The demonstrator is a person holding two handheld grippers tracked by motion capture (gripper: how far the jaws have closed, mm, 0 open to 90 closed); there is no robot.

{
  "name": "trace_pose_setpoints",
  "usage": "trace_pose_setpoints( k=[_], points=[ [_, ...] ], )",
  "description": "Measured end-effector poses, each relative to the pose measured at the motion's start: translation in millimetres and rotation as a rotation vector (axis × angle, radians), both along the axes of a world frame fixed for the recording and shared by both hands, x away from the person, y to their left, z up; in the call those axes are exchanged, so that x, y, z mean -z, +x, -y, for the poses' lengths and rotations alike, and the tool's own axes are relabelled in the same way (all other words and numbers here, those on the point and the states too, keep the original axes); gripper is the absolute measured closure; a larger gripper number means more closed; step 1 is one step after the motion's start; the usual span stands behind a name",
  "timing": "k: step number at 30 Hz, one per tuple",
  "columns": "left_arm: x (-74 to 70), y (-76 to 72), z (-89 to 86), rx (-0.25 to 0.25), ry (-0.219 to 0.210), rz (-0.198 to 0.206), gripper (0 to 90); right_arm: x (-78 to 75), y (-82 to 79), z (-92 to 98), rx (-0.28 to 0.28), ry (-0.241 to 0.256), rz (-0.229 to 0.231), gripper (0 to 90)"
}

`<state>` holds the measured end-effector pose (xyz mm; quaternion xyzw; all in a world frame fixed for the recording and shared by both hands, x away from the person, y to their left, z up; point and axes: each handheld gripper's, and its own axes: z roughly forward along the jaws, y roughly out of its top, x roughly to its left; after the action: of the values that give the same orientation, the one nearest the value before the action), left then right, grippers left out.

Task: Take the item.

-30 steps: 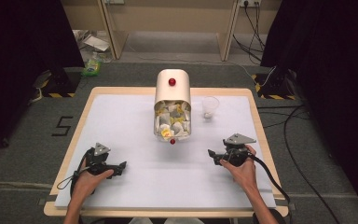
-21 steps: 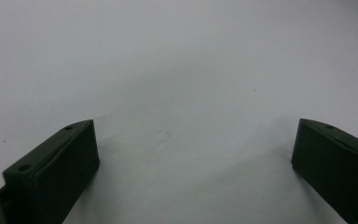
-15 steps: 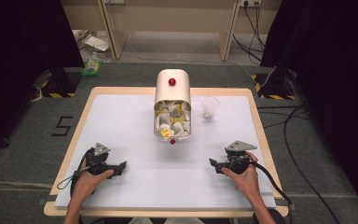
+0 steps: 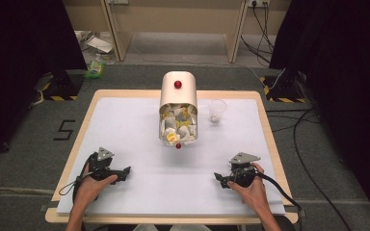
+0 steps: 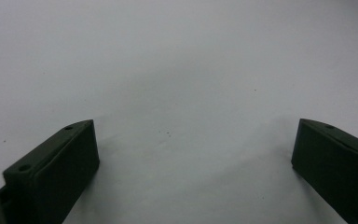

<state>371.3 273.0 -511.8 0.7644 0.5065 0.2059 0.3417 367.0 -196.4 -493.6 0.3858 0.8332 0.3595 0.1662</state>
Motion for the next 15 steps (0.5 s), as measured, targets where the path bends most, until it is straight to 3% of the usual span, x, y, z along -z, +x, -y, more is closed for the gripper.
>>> trace_pose_setpoints(
  k=[3,15],
  points=[
    [0.0,0.0,0.0,0.000,0.000,0.000,0.0,2.7,-1.7,-1.1,-0.003,-0.037,-0.012,16.7],
    [0.0,0.0,0.0,0.000,0.000,0.000,0.0,8.2,-9.4,1.9,0.005,-0.013,0.011,15.7]
  ],
)
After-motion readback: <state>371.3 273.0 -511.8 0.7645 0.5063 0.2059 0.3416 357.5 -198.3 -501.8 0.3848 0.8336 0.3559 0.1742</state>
